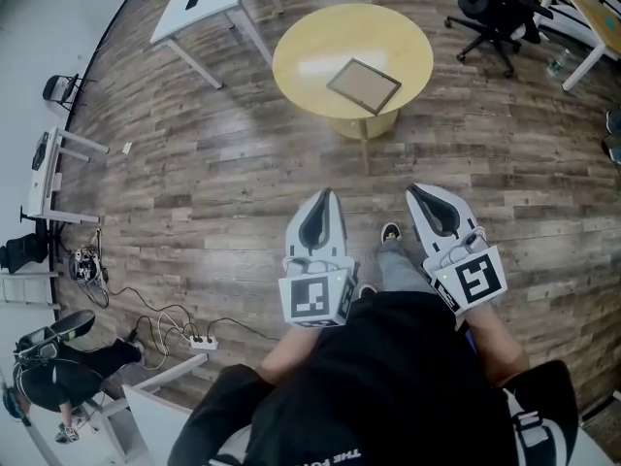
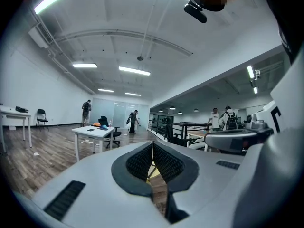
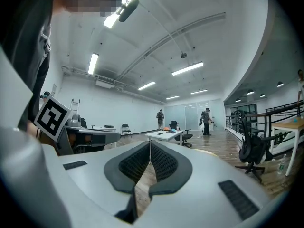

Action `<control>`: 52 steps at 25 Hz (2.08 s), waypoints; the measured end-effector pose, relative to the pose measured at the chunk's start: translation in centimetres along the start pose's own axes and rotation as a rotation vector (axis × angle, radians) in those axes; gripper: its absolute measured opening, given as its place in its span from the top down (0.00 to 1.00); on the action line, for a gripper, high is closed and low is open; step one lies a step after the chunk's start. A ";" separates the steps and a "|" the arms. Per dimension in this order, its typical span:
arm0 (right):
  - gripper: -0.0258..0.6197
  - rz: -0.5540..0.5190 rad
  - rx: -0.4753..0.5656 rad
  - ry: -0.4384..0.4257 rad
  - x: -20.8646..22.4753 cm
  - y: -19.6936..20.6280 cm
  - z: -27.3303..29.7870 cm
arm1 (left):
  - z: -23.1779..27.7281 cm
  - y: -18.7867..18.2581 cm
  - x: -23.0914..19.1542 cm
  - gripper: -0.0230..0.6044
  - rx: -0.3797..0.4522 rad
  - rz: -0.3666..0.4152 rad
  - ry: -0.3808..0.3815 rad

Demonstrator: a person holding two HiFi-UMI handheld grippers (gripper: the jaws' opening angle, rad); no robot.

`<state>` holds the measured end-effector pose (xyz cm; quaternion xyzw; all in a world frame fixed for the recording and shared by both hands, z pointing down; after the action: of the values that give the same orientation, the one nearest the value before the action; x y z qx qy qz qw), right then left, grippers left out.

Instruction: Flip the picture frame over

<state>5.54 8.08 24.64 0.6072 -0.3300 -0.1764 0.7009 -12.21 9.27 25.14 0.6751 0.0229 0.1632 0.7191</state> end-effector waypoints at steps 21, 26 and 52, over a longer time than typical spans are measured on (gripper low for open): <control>0.93 -0.049 -0.055 -0.059 20.1 -3.2 10.9 | 19.4 -0.4 0.8 0.93 -0.054 0.040 -0.066; 0.93 -0.071 -0.070 -0.061 21.2 -2.7 12.6 | 20.6 -0.1 0.3 0.93 -0.069 0.066 -0.074; 0.92 -0.358 -0.499 -0.201 25.3 13.7 27.8 | 31.5 11.5 -4.4 0.93 -0.247 0.010 0.009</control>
<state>2.83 -26.02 45.46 0.4446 -0.2321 -0.4312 0.7500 -10.75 -21.86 38.34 0.5809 0.0025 0.1710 0.7958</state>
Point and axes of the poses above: the fingertips, and each gripper's own axes: z forward along the fingers, x to its right, y out of its underside, the point moved 6 cm from there along -z, backward along the fingers, and after that the axes turned 15 degrees about z, right-handed, at the moved point
